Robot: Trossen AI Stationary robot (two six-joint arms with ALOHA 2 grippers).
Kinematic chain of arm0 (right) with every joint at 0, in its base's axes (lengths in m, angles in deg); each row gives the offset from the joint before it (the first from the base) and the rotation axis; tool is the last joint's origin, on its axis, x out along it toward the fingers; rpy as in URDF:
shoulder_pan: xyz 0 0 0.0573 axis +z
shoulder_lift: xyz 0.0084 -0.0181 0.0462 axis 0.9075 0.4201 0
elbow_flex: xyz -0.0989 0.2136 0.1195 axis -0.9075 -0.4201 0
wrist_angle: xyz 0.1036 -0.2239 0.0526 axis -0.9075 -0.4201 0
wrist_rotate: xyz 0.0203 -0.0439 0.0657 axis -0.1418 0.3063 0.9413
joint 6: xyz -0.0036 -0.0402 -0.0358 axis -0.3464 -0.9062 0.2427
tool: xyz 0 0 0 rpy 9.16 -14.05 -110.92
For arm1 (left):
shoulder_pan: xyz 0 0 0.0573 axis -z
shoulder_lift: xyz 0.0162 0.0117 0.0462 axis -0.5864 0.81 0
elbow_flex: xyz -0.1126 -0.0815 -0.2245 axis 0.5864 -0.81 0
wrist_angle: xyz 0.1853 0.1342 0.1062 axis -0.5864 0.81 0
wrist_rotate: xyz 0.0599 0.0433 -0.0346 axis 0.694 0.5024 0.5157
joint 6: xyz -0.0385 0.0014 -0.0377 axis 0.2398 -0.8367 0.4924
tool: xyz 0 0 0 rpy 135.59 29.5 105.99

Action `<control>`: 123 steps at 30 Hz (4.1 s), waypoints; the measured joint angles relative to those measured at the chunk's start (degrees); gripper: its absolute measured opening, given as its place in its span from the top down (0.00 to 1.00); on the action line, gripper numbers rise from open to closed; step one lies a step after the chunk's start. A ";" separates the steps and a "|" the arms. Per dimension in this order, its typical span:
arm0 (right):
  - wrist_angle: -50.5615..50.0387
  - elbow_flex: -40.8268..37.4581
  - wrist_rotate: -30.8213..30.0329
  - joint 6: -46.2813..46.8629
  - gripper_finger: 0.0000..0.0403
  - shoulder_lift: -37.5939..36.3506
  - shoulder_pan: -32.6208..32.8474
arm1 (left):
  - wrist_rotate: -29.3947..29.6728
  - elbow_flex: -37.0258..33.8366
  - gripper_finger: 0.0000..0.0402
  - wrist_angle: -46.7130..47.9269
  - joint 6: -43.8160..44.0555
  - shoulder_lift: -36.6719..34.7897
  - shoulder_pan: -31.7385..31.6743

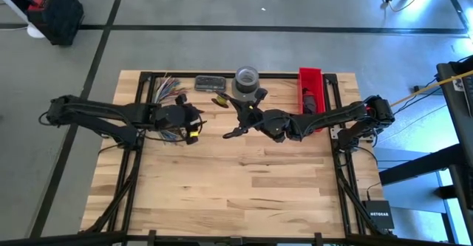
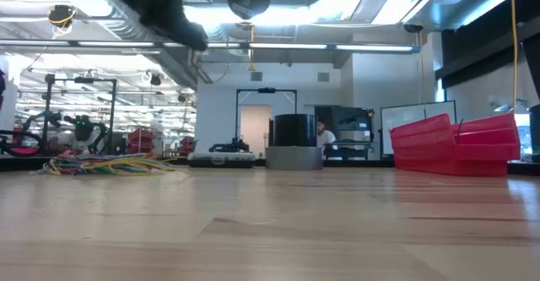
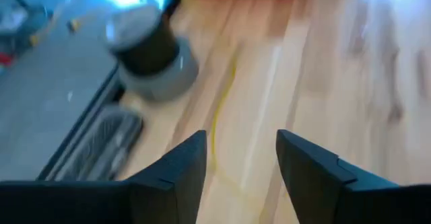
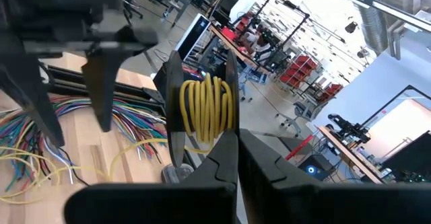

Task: Coil cords
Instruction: Uncoil the yellow wire from the spool

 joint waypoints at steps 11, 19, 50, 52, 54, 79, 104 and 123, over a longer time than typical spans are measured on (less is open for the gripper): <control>-0.45 0.00 0.05 -0.04 0.99 0.00 0.00 | 0.43 -4.94 0.62 -21.51 -7.95 4.21 -3.34; -0.46 0.00 0.08 -0.04 0.99 0.00 0.01 | -2.07 -5.03 0.73 -23.53 -9.86 5.71 -3.53; -1.74 0.00 0.06 0.21 0.99 0.00 0.00 | 14.19 0.24 1.00 -30.15 -21.03 3.65 16.50; -1.90 0.00 0.03 0.24 0.99 0.00 0.00 | 27.17 0.24 0.99 -26.04 -21.03 1.73 17.87; -1.84 -0.01 0.02 0.24 0.99 0.00 0.00 | 35.14 0.24 0.99 -18.79 -18.17 -0.15 18.18; -0.85 0.00 -0.06 0.00 0.99 -0.02 0.00 | -9.40 -3.93 0.80 -13.82 -3.88 8.49 -1.43; -1.15 0.00 -0.09 -0.07 0.99 -0.02 0.00 | -5.39 -4.59 0.63 -25.02 -7.31 2.54 -0.51; -1.22 0.00 -0.07 -0.09 0.99 -0.02 0.00 | -5.33 -4.57 0.64 -30.42 -1.06 8.93 -5.26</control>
